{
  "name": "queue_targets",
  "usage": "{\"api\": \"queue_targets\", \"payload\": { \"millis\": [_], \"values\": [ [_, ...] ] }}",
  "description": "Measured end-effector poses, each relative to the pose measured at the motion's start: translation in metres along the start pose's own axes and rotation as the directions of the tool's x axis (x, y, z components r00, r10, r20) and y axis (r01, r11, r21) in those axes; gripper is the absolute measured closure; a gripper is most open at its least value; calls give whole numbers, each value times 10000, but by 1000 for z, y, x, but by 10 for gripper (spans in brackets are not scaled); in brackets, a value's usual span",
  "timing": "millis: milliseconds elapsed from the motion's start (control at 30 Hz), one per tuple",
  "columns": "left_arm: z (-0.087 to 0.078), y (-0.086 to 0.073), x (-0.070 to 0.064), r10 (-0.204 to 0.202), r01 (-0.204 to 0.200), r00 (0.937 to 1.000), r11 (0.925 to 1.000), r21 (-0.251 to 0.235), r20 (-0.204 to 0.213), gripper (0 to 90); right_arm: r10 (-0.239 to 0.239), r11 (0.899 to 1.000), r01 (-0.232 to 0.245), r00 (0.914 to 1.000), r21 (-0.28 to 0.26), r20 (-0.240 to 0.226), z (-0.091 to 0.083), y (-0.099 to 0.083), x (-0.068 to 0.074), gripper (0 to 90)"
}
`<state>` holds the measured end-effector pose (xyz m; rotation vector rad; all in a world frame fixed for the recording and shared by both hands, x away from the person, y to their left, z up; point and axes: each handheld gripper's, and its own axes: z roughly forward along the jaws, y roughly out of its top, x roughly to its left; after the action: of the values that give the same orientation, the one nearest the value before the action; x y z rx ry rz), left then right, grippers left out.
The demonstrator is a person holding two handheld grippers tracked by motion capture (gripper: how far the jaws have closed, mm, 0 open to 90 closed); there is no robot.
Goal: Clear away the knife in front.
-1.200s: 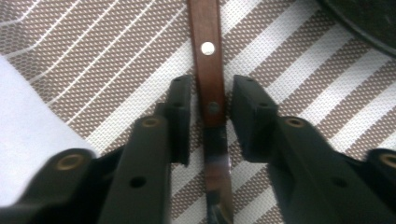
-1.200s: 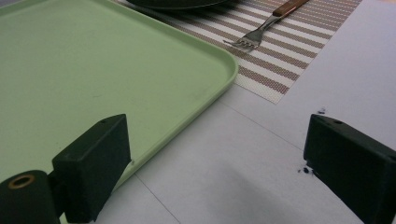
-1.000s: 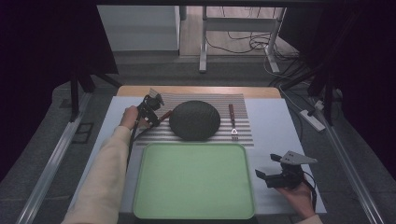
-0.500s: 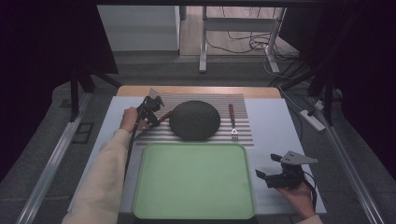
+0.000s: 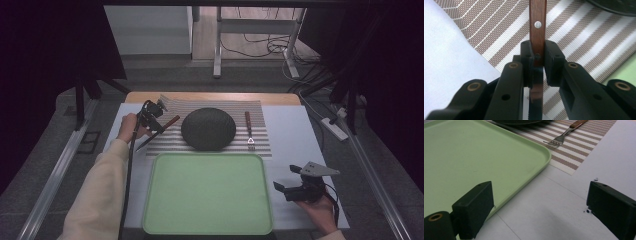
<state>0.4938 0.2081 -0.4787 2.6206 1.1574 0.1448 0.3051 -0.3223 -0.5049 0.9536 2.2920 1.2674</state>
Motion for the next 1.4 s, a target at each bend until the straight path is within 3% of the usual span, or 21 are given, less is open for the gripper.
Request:
{"api": "queue_targets", "payload": {
  "millis": [167, 500, 867, 1400],
  "values": [
    [-8, -5, -12, 338, -334, 9990, 9994, -120, 300, 777, 7, 10000, -7, 10000, 1, 15, 0, 0, 0, 74],
    [-16, -12, -30, 877, -863, 9950, 9958, -309, 484, 777, 51, 10000, -51, 10000, 43, 3, 0, -1, -1, 74],
    [-24, -25, -53, 1251, -1198, 9891, 9903, -698, 773, 777, 69, 10000, -70, 10000, 65, 40, 0, -1, -1, 74],
    [-28, -34, -98, 2180, -2077, 9695, 9734, -970, 1118, 776, 82, 9999, -82, 10000, 117, 41, 1, -1, -1, 74]
  ]
}}
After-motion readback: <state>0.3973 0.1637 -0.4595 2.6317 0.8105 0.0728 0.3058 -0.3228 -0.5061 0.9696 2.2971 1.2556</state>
